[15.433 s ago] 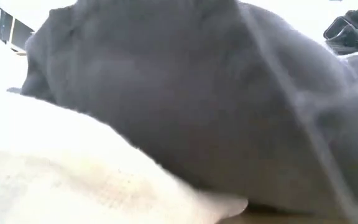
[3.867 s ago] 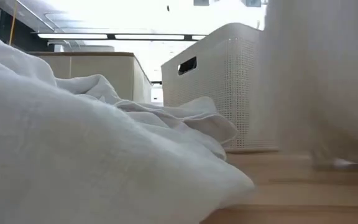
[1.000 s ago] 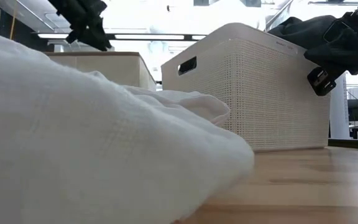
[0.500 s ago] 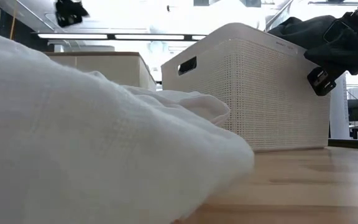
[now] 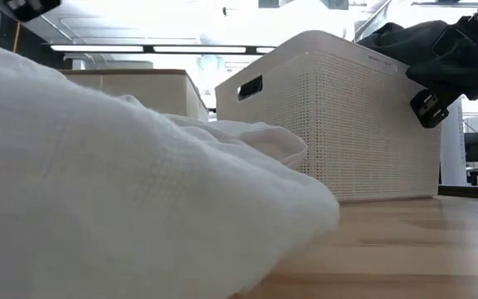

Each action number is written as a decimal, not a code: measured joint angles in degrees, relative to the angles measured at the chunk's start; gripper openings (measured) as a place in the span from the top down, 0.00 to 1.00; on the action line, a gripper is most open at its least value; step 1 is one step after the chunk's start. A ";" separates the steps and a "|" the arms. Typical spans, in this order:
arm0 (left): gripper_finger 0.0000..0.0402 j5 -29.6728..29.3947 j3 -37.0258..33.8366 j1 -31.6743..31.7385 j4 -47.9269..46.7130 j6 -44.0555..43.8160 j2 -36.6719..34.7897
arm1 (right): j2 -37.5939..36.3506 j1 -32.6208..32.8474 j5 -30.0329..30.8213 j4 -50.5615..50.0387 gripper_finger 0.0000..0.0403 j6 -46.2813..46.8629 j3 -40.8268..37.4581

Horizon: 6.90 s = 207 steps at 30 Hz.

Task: Sort clothes
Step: Put the white shirt into the gray laundry organizer, then return to Home Position

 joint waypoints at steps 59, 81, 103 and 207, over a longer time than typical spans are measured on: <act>0.94 -26.81 37.27 34.46 5.73 58.32 -1.98 | -0.04 0.02 -0.01 0.02 1.00 -0.01 0.00; 0.94 5.49 32.56 56.22 21.70 40.36 7.07 | -0.02 0.01 0.00 0.02 1.00 -0.02 -0.01; 0.95 -0.45 16.54 72.25 3.51 40.20 -7.97 | 0.00 0.02 0.00 0.02 1.00 0.00 0.00; 0.52 28.20 -45.60 43.37 49.00 24.22 -36.08 | -0.02 0.00 0.00 0.02 1.00 -0.02 -0.02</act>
